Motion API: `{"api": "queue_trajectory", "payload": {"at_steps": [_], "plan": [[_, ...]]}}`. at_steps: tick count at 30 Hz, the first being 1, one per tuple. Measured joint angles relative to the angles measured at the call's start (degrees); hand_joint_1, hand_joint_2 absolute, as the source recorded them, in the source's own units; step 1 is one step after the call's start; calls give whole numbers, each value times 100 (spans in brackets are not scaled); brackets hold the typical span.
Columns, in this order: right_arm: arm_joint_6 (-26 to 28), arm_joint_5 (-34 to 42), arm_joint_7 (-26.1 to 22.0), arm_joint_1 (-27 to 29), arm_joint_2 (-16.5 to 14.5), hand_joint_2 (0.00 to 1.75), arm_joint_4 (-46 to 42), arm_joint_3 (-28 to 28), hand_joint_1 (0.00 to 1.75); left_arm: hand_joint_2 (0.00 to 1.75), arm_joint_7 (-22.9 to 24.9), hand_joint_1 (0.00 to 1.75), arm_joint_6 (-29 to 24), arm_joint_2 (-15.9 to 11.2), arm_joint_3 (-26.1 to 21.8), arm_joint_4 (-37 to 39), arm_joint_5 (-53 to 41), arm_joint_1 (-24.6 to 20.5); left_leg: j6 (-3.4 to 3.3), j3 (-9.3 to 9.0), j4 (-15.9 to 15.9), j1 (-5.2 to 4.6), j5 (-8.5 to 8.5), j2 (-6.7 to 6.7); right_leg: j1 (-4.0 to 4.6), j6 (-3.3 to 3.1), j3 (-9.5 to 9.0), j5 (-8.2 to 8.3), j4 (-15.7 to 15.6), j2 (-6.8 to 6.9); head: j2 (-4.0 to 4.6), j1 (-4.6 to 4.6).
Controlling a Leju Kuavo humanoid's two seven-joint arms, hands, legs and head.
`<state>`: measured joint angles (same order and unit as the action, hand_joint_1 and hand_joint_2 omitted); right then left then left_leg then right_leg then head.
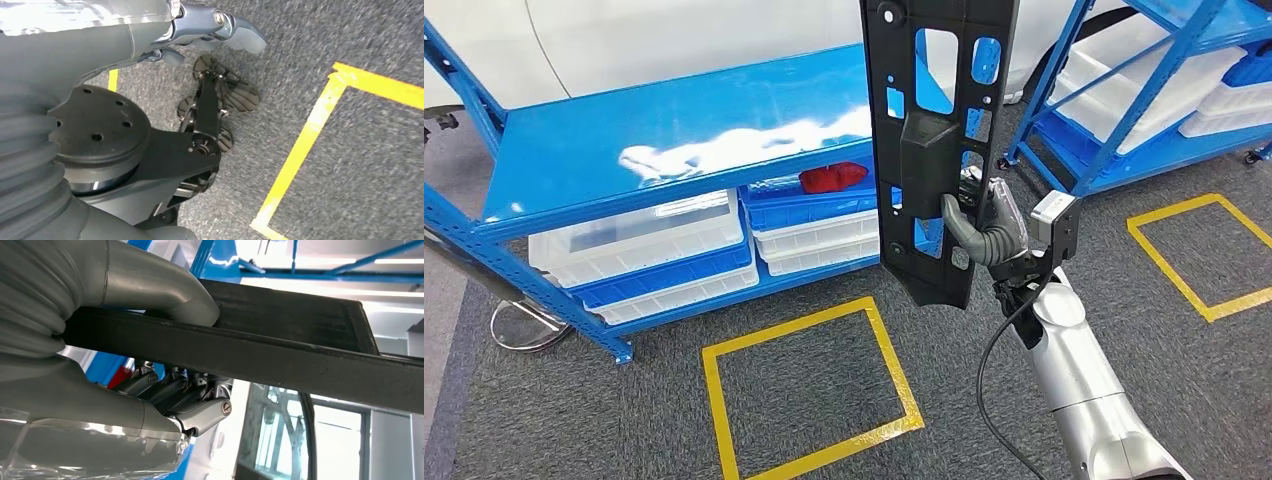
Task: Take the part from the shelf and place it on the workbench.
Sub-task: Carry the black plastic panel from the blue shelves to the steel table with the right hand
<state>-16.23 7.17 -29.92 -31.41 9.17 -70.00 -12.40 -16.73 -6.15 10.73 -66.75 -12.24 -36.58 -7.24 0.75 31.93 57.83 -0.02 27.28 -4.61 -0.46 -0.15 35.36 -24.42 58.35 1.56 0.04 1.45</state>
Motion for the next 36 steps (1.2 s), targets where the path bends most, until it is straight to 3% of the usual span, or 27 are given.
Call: {"api": "queue_trajectory", "payload": {"at_steps": [2,3,5,6,7,8,10,11,12,14,15,17,19,20,21,22,23,26,28,30,32,34,36], "plan": [[-8,2,-6,6,5,175,-21,9,143,175,-1,0,-1,0,0,0,1,3,65,124,319,30,240,189,-33,-59,1,29,-25,-103,0,4],[-12,3,-9,8,4,175,-31,10,143,175,-1,0,-1,0,0,0,2,9,90,275,673,44,436,304,-38,-74,7,35,-26,-159,0,6],[-19,2,-13,18,-1,175,-32,10,143,175,-2,0,-1,1,0,0,3,21,115,624,1451,56,763,393,-39,-84,16,40,-23,-278,1,6],[-21,-5,-11,24,-2,175,-28,10,143,175,-5,0,-1,1,0,0,4,26,117,726,1661,59,793,404,-37,-84,17,42,-20,-344,1,5],[-19,-20,-10,26,-2,175,-24,10,143,175,-10,0,-1,1,0,0,5,28,110,714,1623,60,698,411,-37,-82,14,43,-17,-411,1,6],[-11,-45,-9,23,-2,175,-20,10,143,175,-16,0,-1,1,0,0,5,29,96,601,1362,64,505,438,-38,-77,7,44,-12,-484,1,6],[28,-132,-9,0,-3,175,-19,9,143,175,-28,0,1,-1,0,1,5,30,50,243,548,79,94,655,-37,-52,7,49,-2,-615,1,3],[62,-195,-8,-18,-5,175,-20,8,143,175,-31,0,2,-2,1,1,3,31,29,113,239,85,-10,766,-40,-25,25,58,5,-677,1,3],[107,-272,-6,-34,-6,175,-21,6,143,175,-33,0,3,-4,1,1,2,31,9,48,76,84,-41,845,-49,12,50,73,5,-735,1,2],[211,-459,1,-50,4,175,-21,4,143,175,-34,0,5,-5,2,0,-1,24,-39,29,2,75,-37,798,-69,107,95,120,-19,-855,1,1],[258,-561,5,-49,20,175,-23,2,143,175,-34,0,9,-5,1,0,-1,18,-77,19,-24,78,-63,734,-75,144,108,124,-21,-860,0,1],[332,-759,14,-68,46,175,-31,-9,143,175,-34,0,19,-4,0,0,-1,11,-161,-4,-98,91,-116,600,-50,182,228,-38,212,-641,-1,-29],[396,-936,16,-87,51,175,-35,-31,143,175,-34,0,27,-4,0,0,-1,15,-207,-6,-123,72,-132,467,-36,188,556,-418,929,-320,0,-63],[422,-1000,18,-84,51,175,-35,-43,143,175,-34,0,30,-4,0,0,-1,20,-214,-1,-120,60,-130,399,-38,195,737,-579,1330,-244,-1,-68],[442,-1048,20,-75,51,175,-35,-55,143,175,-34,0,34,-4,0,0,-1,24,-217,3,-117,50,-127,333,-41,199,853,-653,1594,-208,0,-69],[460,-1085,22,-67,51,175,-35,-65,143,175,-34,0,38,-4,0,0,-1,25,-218,5,-115,44,-123,267,-43,200,860,-620,1640,-187,-1,-69],[484,-1128,23,-64,51,175,-37,-74,143,175,-34,0,43,-4,0,0,-1,24,-214,3,-112,39,-118,203,-42,192,733,-483,1420,-157,-1,-69],[596,-1303,21,-83,52,175,-68,-98,143,175,-33,0,62,-3,0,0,3,16,-166,-10,-83,-4,-74,41,16,108,81,-50,222,124,1,-67],[667,-1408,19,-89,52,175,-96,-116,143,175,-30,0,66,-3,0,0,7,17,-117,-17,-67,-37,-46,-52,62,42,-36,-25,-39,183,1,-65],[712,-1476,19,-81,56,175,-115,-130,143,175,-26,0,64,-3,0,0,14,12,-63,-28,-58,-35,-14,-125,44,-11,-23,0,-54,52,1,-67],[745,-1520,20,-81,60,175,-143,-144,143,175,-25,0,64,-3,0,0,23,10,3,38,145,-12,158,40,6,-71,-27,28,-82,-59,1,-63],[779,-1555,21,-82,48,175,-166,-169,143,175,-25,0,64,-3,0,0,38,22,54,320,823,17,538,315,-12,-109,-22,44,-91,-174,1,-58],[796,-1584,24,-59,34,175,-171,-198,143,175,-25,0,64,-3,-1,0,50,36,78,658,1567,31,814,407,-13,-118,-16,49,-87,-309,1,-59]]}}
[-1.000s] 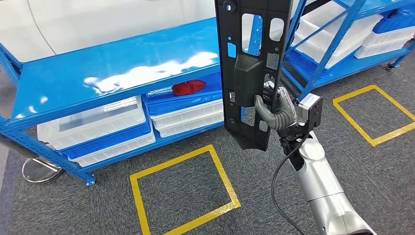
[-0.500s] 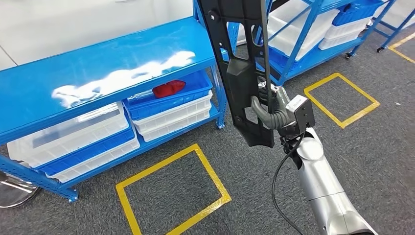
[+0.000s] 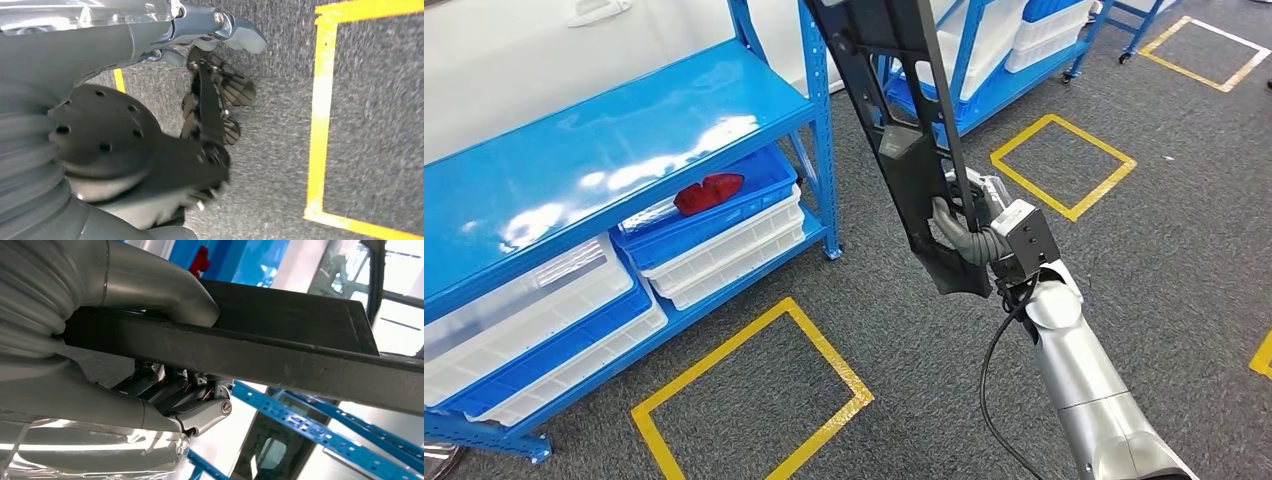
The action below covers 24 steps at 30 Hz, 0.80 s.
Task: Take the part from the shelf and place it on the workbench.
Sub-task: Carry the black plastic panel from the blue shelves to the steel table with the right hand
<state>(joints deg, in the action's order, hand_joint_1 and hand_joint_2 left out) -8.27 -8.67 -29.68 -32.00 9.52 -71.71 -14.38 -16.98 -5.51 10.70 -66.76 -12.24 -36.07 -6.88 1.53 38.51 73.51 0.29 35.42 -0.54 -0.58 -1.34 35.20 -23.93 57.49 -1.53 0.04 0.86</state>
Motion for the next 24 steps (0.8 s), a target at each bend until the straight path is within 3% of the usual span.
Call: {"api": "queue_trajectory", "payload": {"at_steps": [1,2,3,5,7,9,11,13,15,16,17,19,21,22,24], "plan": [[2,-9,2,13,-1,175,0,-10,143,175,0,0,0,0,-1,0,1,3,3,56,102,4,-30,9,-1,2,-1,2,4,-71,0,1],[3,-13,3,22,-1,175,-1,-17,143,175,0,0,0,0,-1,0,1,4,0,3,-37,11,-173,19,-2,7,-4,3,9,-146,0,1],[4,-13,3,24,-1,175,-4,-20,143,175,0,0,0,-1,-1,0,1,4,-10,-152,-396,22,-400,62,-5,16,-9,4,16,-220,0,1],[6,-12,3,16,-2,175,-16,-23,143,175,-1,0,1,-1,-1,0,1,8,-44,-506,-1208,54,-757,314,-10,54,3,9,35,-360,-1,-3],[9,-11,3,11,-3,175,-25,-26,143,175,-3,0,2,-1,-1,0,1,12,-78,-647,-1554,61,-840,492,-29,129,55,37,42,-485,-1,-2],[10,-13,3,22,9,175,-27,-29,143,175,-4,0,3,1,-1,1,1,3,-132,-654,-1593,55,-859,402,-49,217,100,76,23,-590,0,0],[14,-13,1,21,32,175,-32,-34,143,175,-7,0,8,4,-1,1,1,-8,-221,-672,-1656,62,-906,260,-31,275,177,-20,156,-371,0,-25],[-4,9,-14,7,40,175,-38,-49,143,175,-9,0,14,5,-1,0,-3,-7,-286,-677,-1691,49,-929,111,-21,317,450,-358,755,-10,-1,-58],[-90,101,-38,14,38,175,-38,-62,143,175,-9,0,15,5,-2,0,-15,1,-306,-669,-1686,27,-925,-31,-40,356,802,-679,1534,99,0,-68],[-168,180,-48,20,38,175,-37,-64,143,175,-8,0,15,4,-2,0,-26,1,-307,-668,-1684,21,-921,-101,-48,369,875,-707,1711,113,0,-68],[-263,277,-55,17,38,175,-37,-64,143,175,-5,0,16,4,-2,0,-39,-3,-304,-669,-1681,17,-917,-168,-53,373,827,-627,1645,130,0,-69],[-475,488,-55,-33,22,175,-39,-67,143,175,7,0,17,5,-1,0,-75,-28,-279,-680,-1667,7,-897,-287,-45,348,408,-278,889,282,0,-69],[-648,664,-29,-159,-56,175,-32,-82,143,175,29,0,19,7,3,0,-108,-65,-227,-682,-1641,-28,-864,-390,13,263,50,-74,198,516,0,-68],[-705,721,-14,-238,-106,175,-21,-97,143,175,42,0,20,7,5,0,-121,-84,-199,-682,-1634,-46,-849,-442,38,219,-7,-61,65,573,0,-67],[-781,806,7,-391,-211,175,24,-145,143,175,60,0,23,11,13,0,-143,-126,-142,-696,-1639,-60,-829,-554,50,144,12,-59,40,459,0,-64]]}}
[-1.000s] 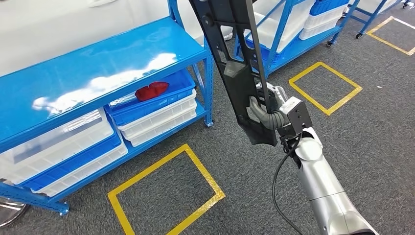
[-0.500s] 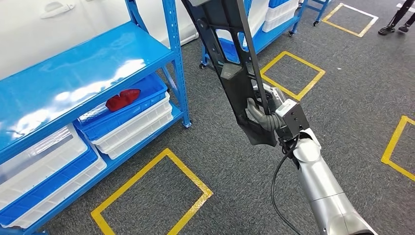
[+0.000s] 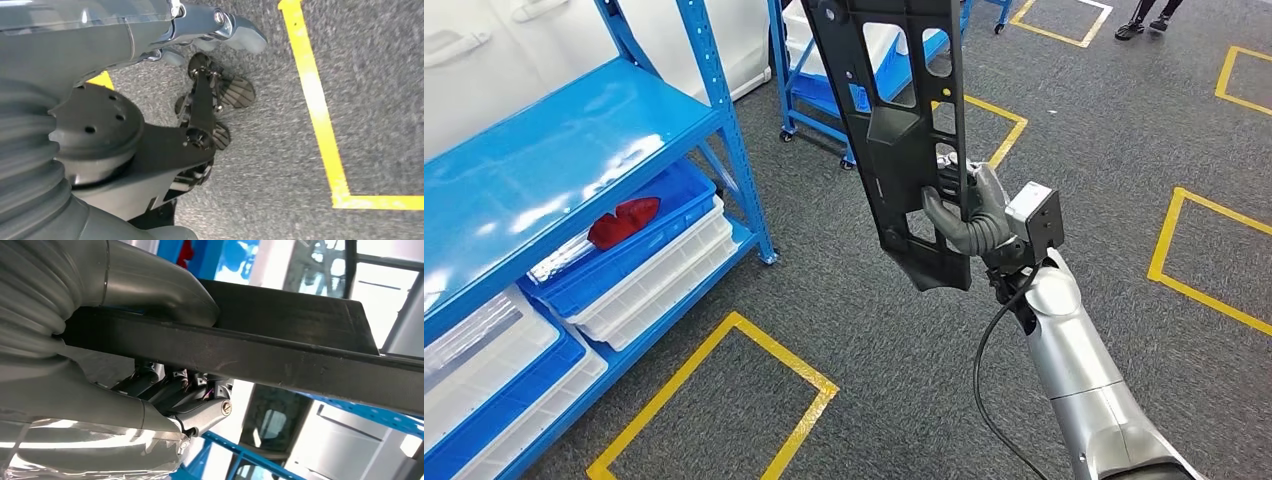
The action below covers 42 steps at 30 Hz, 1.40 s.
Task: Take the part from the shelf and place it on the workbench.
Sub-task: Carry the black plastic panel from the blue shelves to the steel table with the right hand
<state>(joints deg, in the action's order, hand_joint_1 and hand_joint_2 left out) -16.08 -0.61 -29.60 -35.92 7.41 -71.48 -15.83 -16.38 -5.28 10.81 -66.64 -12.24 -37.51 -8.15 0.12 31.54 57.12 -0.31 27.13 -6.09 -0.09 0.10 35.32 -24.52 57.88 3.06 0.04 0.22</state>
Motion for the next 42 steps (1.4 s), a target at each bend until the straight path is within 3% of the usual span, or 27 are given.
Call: {"api": "queue_trajectory", "payload": {"at_steps": [1,3,4,6,7,8,10,12,14,15,16,18,20,22,23,24,25,27,29,31,33,35,37,38,39,40,42], "plan": [[-33,44,7,-67,-55,175,34,-35,143,175,7,0,3,3,5,0,-10,-23,34,-1,21,11,32,22,-11,-32,0,14,-15,-60,0,0],[-98,146,28,-210,-228,175,129,-129,143,175,18,0,4,6,21,1,-28,-57,99,116,314,42,245,255,-42,-105,-3,50,-50,-183,0,3],[-122,191,40,-275,-346,175,182,-186,143,175,26,0,1,7,30,1,-34,-64,125,263,647,59,429,414,-48,-127,-1,60,-55,-251,0,8],[-154,249,61,-365,-610,175,293,-324,143,175,44,0,-6,7,39,2,-43,-67,156,648,1466,67,761,553,-46,-149,2,67,-53,-415,0,17],[-165,260,68,-384,-722,175,343,-393,143,175,50,0,-7,7,40,2,-44,-70,164,778,1711,69,797,567,-44,-152,-2,68,-51,-498,0,20],[-176,271,75,-395,-817,175,392,-456,143,175,54,0,-8,7,42,2,-44,-75,167,811,1729,74,713,573,-43,-151,-9,68,-48,-576,0,21],[-208,303,84,-432,-965,175,471,-540,143,175,55,0,-9,7,49,2,-51,-86,166,571,1089,103,272,645,-44,-138,-16,60,-29,-715,0,20],[-245,357,91,-523,-1129,175,543,-620,143,175,64,0,-21,8,59,2,-64,-90,159,277,360,146,-39,865,-36,-94,25,55,18,-857,-1,14],[-300,432,111,-604,-1314,175,603,-721,143,175,79,0,-49,9,72,2,-75,-95,126,193,136,150,-72,968,-46,-25,92,75,43,-986,-1,16],[-339,475,126,-624,-1393,175,628,-768,143,175,84,0,-66,12,77,2,-77,-105,95,191,126,147,-80,922,-54,14,113,92,36,-1044,-1,19],[-376,518,142,-628,-1462,175,651,-808,143,175,86,0,-77,16,81,2,-77,-117,55,185,107,148,-98,864,-59,45,124,87,42,-1041,-1,24],[-426,584,164,-640,-1578,175,697,-875,143,175,84,0,-83,27,84,1,-68,-130,-38,165,55,156,-134,748,-38,86,238,-81,283,-797,0,-14],[-444,614,171,-653,-1693,175,741,-943,143,175,82,0,-79,33,85,0,-62,-113,-96,161,33,133,-142,620,-30,105,557,-448,973,-466,-1,-55],[-453,623,173,-650,-1767,175,784,-1006,143,175,82,0,-79,33,84,0,-60,-92,-109,164,37,105,-135,482,-44,119,860,-693,1643,-359,-1,-57],[-454,624,174,-648,-1782,175,804,-1028,143,175,82,0,-79,33,83,0,-58,-87,-112,163,38,96,-132,417,-51,117,876,-671,1709,-341,0,-59],[-452,625,175,-648,-1794,175,821,-1046,143,175,82,0,-80,33,82,0,-57,-86,-111,159,39,87,-128,356,-53,103,764,-548,1524,-318,0,-60],[-450,629,176,-652,-1807,175,833,-1059,143,175,82,0,-80,34,83,0,-57,-87,-108,152,40,78,-122,301,-43,75,545,-366,1136,-257,0,-60],[-468,657,176,-676,-1858,175,844,-1081,143,175,82,0,-80,40,82,0,-45,-86,-83,138,43,49,-103,201,25,-7,101,-118,314,-8,-1,-56],[-510,701,181,-703,-1935,175,863,-1114,143,175,84,0,-85,48,82,0,-25,-79,-35,128,46,29,-83,95,88,-63,-46,-77,3,94,-1,-53],[-540,724,194,-710,-2021,175,903,-1167,143,175,83,0,-93,52,82,1,-14,-77,28,112,47,32,-59,7,79,-99,-40,-44,-25,-47,-1,-55],[-553,736,207,-714,-2146,175,956,-1245,143,175,72,0,-102,52,82,1,-1,-75,85,166,220,53,92,174,40,-155,-60,-2,-81,-170,0,-53],[-577,782,211,-717,-2324,175,1015,-1358,143,175,54,0,-106,44,82,0,24,-54,124,426,841,80,447,458,20,-193,-68,18,-103,-300,0,-32],[-599,879,225,-704,-2478,175,1070,-1503,143,175,40,0,-107,34,79,0,51,-26,152,757,1570,93,730,555,20,-202,-64,19,-93,-449,0,-12],[-591,945,238,-695,-2532,175,1092,-1581,143,175,35,0,-107,30,77,0,65,-19,164,828,1705,101,725,566,17,-201,-64,18,-83,-526,0,-12],[-572,1012,256,-688,-2575,175,1106,-1657,143,175,31,0,-108,27,75,0,79,-18,175,787,1593,113,599,573,10,-193,-65,15,-69,-603,0,-13],[-546,1071,272,-685,-2615,175,1115,-1725,143,175,26,0,-111,24,74,0,91,-19,188,644,1270,134,393,602,-2,-177,-66,6,-47,-678,0,-13],[-495,1145,291,-688,-2694,175,1117,-1825,143,175,18,0,-119,25,70,1,119,-22,222,289,497,196,68,843,-17,-118,-37,-21,25,-818,0,-8]]}}
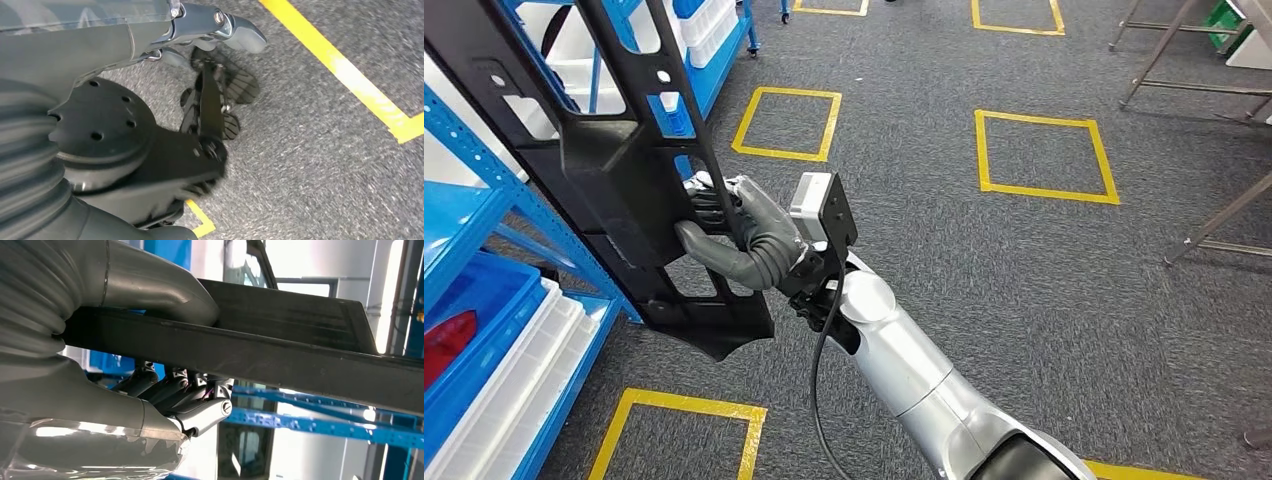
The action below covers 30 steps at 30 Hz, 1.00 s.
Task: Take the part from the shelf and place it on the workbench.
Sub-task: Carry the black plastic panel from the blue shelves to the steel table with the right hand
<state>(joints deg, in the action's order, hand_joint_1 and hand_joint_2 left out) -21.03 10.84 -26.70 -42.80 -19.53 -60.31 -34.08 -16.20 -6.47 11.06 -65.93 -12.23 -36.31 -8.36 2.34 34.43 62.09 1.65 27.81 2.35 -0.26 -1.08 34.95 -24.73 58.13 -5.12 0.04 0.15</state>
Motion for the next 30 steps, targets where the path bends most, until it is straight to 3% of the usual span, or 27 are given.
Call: {"api": "queue_trajectory", "payload": {"at_steps": [2,4,5,7,9,10,11,12,13,15,16,18,20,22,24,26,27,28,29,30], "plan": [[44,21,19,1,-48,175,-9,-74,143,175,-1,0,-3,4,-13,1,56,-11,-21,-140,-319,24,-65,181,0,73,60,1,47,-108,-1,5],[81,19,55,16,-56,175,-19,-117,143,175,-9,0,5,5,-59,0,205,-33,-97,-134,-328,7,-83,107,-6,140,100,31,37,-201,-2,5],[92,12,73,26,-53,175,-27,-123,143,175,-22,0,14,6,-106,-1,324,-42,-138,-139,-343,3,-98,51,-6,165,118,15,58,-177,-1,0],[92,-11,95,35,-50,175,-44,-132,143,175,-54,0,30,8,-241,-1,587,-49,-223,-149,-378,-4,-123,-86,4,203,274,-191,386,64,-1,-38],[76,-39,106,51,-49,175,-54,-150,143,175,-78,0,31,7,-398,-1,787,-27,-274,-150,-384,-41,-122,-234,8,228,628,-562,1143,361,-1,-74],[66,-49,107,66,-49,175,-54,-162,143,175,-89,0,27,6,-466,-1,843,-10,-285,-148,-383,-60,-118,-313,5,233,804,-696,1510,425,0,-75],[56,-59,108,85,-49,175,-53,-173,143,175,-99,0,24,3,-520,-1,875,4,-294,-148,-382,-76,-112,-389,5,227,900,-730,1708,455,0,-76],[50,-68,108,100,-49,175,-52,-182,143,175,-109,0,22,0,-564,-1,891,13,-300,-149,-382,-90,-107,-460,8,210,886,-664,1690,472,0,-76],[46,-81,107,108,-50,175,-52,-189,143,175,-117,0,20,-3,-601,-1,894,14,-304,-155,-382,-102,-101,-523,18,179,748,-507,1433,502,0,-76],[52,-126,103,102,-53,175,-54,-198,143,175,-124,0,20,-1,-649,-1,879,12,-294,-179,-383,-126,-83,-628,98,77,280,-179,575,722,0,-74],[63,-157,101,95,-55,175,-57,-208,143,175,-124,0,19,2,-660,-1,860,14,-277,-188,-384,-136,-75,-671,145,28,104,-91,241,834,-1,-74],[109,-242,99,93,-56,175,-64,-231,143,175,-121,0,16,7,-663,-1,817,18,-235,-201,-392,-148,-61,-774,215,-28,0,-74,2,909,-1,-72],[179,-355,99,103,-55,175,-70,-249,143,175,-115,0,13,5,-663,-1,771,11,-186,-225,-391,-144,-35,-838,196,-55,-12,-30,-58,780,-1,-70],[256,-472,87,109,-56,175,-81,-267,143,175,-112,0,6,-2,-662,-1,729,4,-138,-136,-137,-129,157,-627,143,-92,-58,23,-145,660,-1,-65],[313,-565,71,123,-58,175,-90,-286,143,175,-108,0,-10,-15,-660,-1,699,16,-101,175,557,-104,521,-352,114,-115,-78,44,-174,532,-1,-48],[360,-656,66,163,-58,175,-91,-298,143,175,-103,0,-39,-26,-658,-1,669,30,-69,479,1190,-85,721,-287,108,-118,-75,45,-158,383,-2,-36],[384,-703,67,183,-58,175,-92,-305,143,175,-103,0,-54,-30,-657,-1,656,32,-54,508,1224,-73,656,-282,100,-110,-73,42,-142,300,-1,-38],[404,-744,67,197,-58,175,-95,-314,143,175,-103,0,-66,-33,-656,-1,645,30,-35,425,1022,-55,481,-268,86,-94,-73,33,-116,215,-2,-37],[420,-772,67,204,-58,175,-99,-325,143,175,-104,0,-72,-36,-654,-1,639,28,-10,258,644,-26,249,-213,68,-67,-70,16,-78,133,-1,-37],[434,-795,66,202,-58,175,-105,-336,143,175,-104,0,-80,-37,-653,-1,635,27,21,85,255,7,80,-74,58,-29,-52,-6,-28,58,-1,-32]]}}
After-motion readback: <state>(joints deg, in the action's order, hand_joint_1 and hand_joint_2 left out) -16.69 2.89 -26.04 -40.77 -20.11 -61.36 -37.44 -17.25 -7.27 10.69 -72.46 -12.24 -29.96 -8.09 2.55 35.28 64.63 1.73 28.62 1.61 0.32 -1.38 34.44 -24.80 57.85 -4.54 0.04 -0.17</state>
